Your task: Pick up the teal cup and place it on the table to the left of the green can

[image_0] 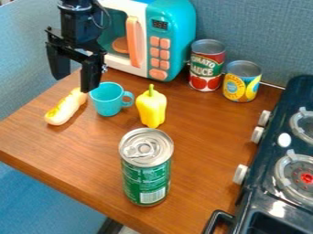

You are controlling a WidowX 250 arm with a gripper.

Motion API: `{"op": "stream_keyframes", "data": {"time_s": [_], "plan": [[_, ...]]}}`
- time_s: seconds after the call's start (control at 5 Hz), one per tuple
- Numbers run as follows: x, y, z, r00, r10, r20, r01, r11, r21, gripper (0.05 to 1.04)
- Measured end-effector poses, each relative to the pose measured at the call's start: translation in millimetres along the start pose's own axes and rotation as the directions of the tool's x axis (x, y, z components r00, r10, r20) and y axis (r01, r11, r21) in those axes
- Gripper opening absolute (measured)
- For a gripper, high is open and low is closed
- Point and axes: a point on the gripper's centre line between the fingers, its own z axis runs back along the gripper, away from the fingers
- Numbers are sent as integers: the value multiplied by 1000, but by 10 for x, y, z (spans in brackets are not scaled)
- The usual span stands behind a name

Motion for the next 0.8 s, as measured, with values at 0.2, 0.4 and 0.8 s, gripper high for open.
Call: {"op": "stream_keyframes", "data": {"time_s": [0.2, 0.4, 0.8], "plan": [[-15, -25, -115, 999, -1, -35, 1, 1000, -18, 1000], [100, 38, -144, 999, 8, 48, -5, 998, -55, 1001], [379, 185, -207, 998, 33, 56, -29, 996, -80, 1001]]}}
